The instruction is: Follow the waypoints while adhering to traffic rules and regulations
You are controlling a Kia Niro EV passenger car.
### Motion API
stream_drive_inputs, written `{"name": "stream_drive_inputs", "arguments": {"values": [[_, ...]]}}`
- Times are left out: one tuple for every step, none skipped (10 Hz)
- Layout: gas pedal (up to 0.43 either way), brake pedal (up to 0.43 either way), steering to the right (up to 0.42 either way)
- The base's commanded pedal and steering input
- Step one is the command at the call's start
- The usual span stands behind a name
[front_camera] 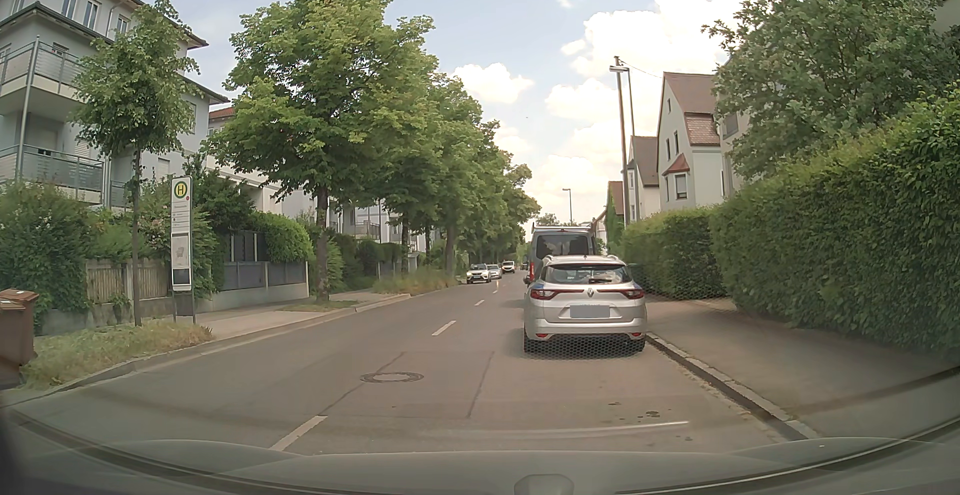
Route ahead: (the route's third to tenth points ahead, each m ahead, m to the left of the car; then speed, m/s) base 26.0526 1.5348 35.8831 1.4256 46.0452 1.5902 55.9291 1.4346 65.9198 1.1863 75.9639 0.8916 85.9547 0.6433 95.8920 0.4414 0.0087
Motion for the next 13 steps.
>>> {"name": "stream_drive_inputs", "arguments": {"values": [[0.000, 0.116, -0.017], [0.000, 0.116, -0.018], [0.000, 0.116, -0.018], [0.000, 0.116, -0.018], [0.000, 0.116, -0.018], [0.000, 0.122, -0.018], [0.000, 0.122, -0.018], [0.000, 0.122, -0.018], [0.000, 0.128, -0.018], [0.000, 0.128, -0.018], [0.000, 0.128, -0.018], [0.000, 0.128, -0.018], [0.000, 0.128, -0.017]]}}
